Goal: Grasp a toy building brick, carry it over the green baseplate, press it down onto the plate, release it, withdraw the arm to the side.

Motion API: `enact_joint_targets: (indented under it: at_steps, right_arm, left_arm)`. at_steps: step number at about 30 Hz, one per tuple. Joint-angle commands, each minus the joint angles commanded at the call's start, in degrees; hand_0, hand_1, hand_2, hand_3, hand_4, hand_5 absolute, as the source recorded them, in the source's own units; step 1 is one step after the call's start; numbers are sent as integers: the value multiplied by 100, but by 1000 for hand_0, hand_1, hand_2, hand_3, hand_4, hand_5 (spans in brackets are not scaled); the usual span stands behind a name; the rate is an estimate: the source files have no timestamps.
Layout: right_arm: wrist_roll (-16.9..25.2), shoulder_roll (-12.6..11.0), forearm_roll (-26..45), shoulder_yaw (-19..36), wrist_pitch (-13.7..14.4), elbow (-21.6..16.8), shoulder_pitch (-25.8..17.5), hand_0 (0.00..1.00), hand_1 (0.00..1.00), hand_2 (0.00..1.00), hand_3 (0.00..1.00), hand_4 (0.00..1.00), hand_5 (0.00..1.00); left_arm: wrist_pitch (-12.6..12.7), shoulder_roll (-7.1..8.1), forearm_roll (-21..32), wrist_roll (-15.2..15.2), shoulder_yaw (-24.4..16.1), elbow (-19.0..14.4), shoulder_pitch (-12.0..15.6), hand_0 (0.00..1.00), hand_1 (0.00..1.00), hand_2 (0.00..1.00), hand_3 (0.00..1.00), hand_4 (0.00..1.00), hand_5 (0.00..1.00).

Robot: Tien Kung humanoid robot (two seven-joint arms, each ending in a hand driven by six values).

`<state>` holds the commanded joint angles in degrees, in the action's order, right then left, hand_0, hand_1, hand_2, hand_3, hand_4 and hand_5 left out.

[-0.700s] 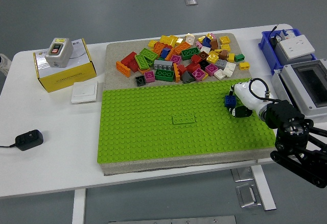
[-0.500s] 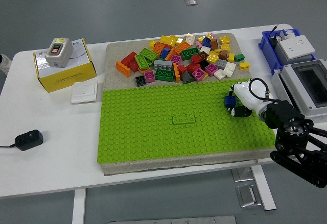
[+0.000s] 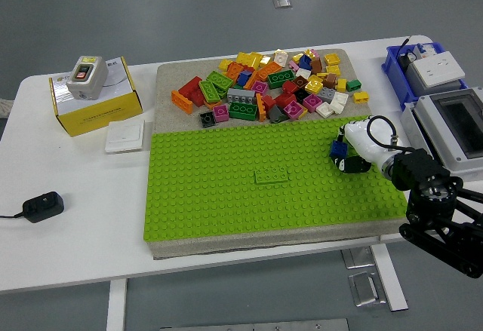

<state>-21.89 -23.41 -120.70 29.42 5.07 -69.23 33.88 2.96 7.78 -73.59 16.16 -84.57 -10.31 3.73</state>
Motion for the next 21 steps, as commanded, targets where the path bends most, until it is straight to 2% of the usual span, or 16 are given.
enact_joint_targets:
  at_steps: [8,9,10,15,21]
  right_arm:
    - [38,30,-40,-162,109,-320,55,819,737,741,549,591,455]
    - [35,41,-44,-204,110,-373,75,813,741,737,554,447,381]
    - [29,64,-42,-270,109,-449,111,813,741,737,554,447,381]
    - [22,368,4,-699,97,-816,455,809,743,735,557,427,363]
    - [40,684,45,-1083,70,-884,722,810,758,747,560,430,360]
  left_arm:
    - [5,-1,2,-2,4,0,13,691,700,699,764,467,459]
    - [5,-1,5,-3,6,0,14,691,700,699,763,467,459]
    - [6,0,7,-2,6,0,16,691,700,699,763,467,459]
    - [4,17,-61,1,-32,0,-1,691,700,699,764,466,457]
    - [7,31,-68,-5,-31,0,-27,691,700,699,764,466,458]
